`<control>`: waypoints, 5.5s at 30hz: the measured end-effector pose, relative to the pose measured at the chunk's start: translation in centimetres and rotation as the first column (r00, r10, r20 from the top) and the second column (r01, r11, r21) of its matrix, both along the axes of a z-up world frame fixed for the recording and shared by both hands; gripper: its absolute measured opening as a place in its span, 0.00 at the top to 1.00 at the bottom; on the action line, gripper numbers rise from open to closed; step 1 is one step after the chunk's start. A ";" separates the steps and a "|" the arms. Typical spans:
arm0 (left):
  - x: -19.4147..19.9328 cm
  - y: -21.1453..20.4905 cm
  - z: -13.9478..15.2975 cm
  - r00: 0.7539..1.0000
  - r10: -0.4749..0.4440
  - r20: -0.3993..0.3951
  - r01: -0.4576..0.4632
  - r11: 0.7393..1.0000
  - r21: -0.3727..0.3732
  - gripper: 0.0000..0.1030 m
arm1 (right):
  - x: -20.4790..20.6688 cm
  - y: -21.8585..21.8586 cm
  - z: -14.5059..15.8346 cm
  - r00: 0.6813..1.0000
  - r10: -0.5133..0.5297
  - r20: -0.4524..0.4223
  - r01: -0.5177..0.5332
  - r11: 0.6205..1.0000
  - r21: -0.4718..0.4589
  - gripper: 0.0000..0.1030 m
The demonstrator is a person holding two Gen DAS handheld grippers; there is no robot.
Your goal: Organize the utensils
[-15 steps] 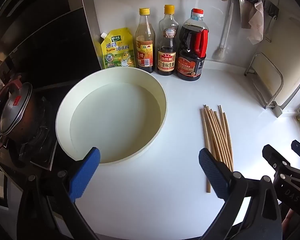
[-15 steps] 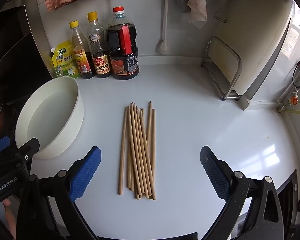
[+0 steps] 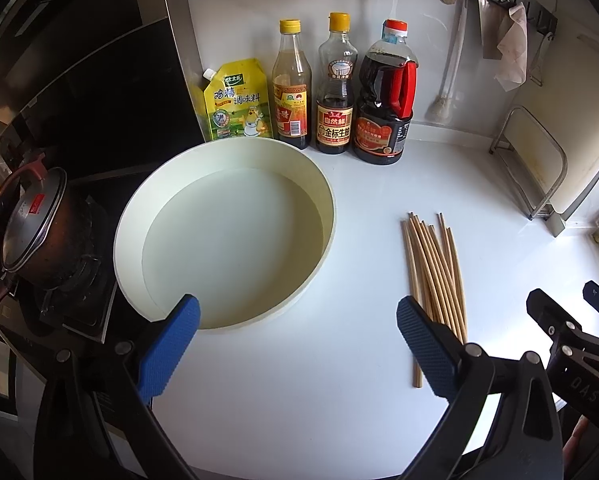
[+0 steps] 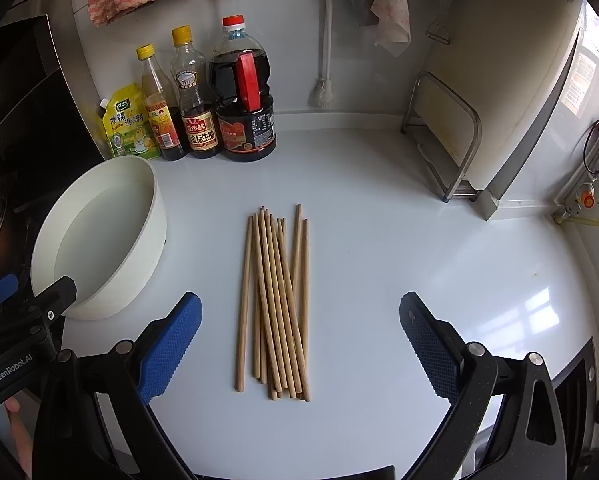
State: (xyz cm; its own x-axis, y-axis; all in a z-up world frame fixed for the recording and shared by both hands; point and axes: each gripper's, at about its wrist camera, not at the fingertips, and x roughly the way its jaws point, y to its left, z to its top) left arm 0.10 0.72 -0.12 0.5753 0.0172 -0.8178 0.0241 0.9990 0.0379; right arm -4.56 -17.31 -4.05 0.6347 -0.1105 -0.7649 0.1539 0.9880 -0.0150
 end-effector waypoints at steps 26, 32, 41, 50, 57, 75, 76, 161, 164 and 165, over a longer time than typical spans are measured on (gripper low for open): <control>0.2 0.3 -0.1 1.000 0.003 -0.002 -0.003 1.000 0.004 0.06 | 0.2 0.3 0.2 1.000 0.003 -0.003 -0.004 1.000 -0.004 0.08; 0.2 0.2 0.0 1.000 0.005 -0.002 -0.005 1.000 0.004 0.06 | 0.2 0.4 0.2 1.000 0.004 -0.001 -0.005 1.000 -0.006 0.08; 0.3 0.3 0.0 1.000 0.004 -0.001 -0.004 1.000 0.004 0.06 | 0.1 0.5 0.3 1.000 0.006 0.001 -0.006 1.000 -0.007 0.08; 0.3 0.5 0.0 1.000 0.003 -0.001 -0.003 1.000 0.004 0.06 | 0.1 0.6 0.3 1.000 0.006 0.000 -0.006 1.000 -0.007 0.08; 0.2 0.7 0.0 1.000 0.006 -0.004 -0.006 1.000 0.006 0.06 | 0.1 0.7 0.3 1.000 0.008 0.002 -0.008 1.000 -0.009 0.08; 0.7 0.1 -1.2 1.000 0.001 -0.014 -0.001 1.000 -0.008 0.06 | 0.2 -1.5 -1.7 1.000 0.004 -0.021 -0.004 1.000 0.021 0.08; 0.8 -0.2 -1.4 1.000 -0.005 -0.016 0.005 1.000 -0.011 0.06 | 0.3 -2.0 -2.0 1.000 0.004 -0.024 -0.003 1.000 0.025 0.08; 5.3 -11.0 -16.0 0.970 -0.198 -0.139 0.194 0.980 -0.039 0.80 | 5.6 -7.9 -15.4 0.985 0.130 -0.116 -0.131 0.991 -0.001 0.36; 5.6 -10.9 -16.1 0.968 -0.205 -0.146 0.201 0.979 -0.042 0.92 | 5.6 -7.1 -15.0 0.982 0.152 -0.113 -0.155 0.988 -0.017 0.65; 5.5 -10.9 -16.1 0.967 -0.207 -0.148 0.203 0.978 -0.040 0.92 | 5.7 -6.9 -15.0 0.981 0.157 -0.117 -0.161 0.987 -0.026 0.81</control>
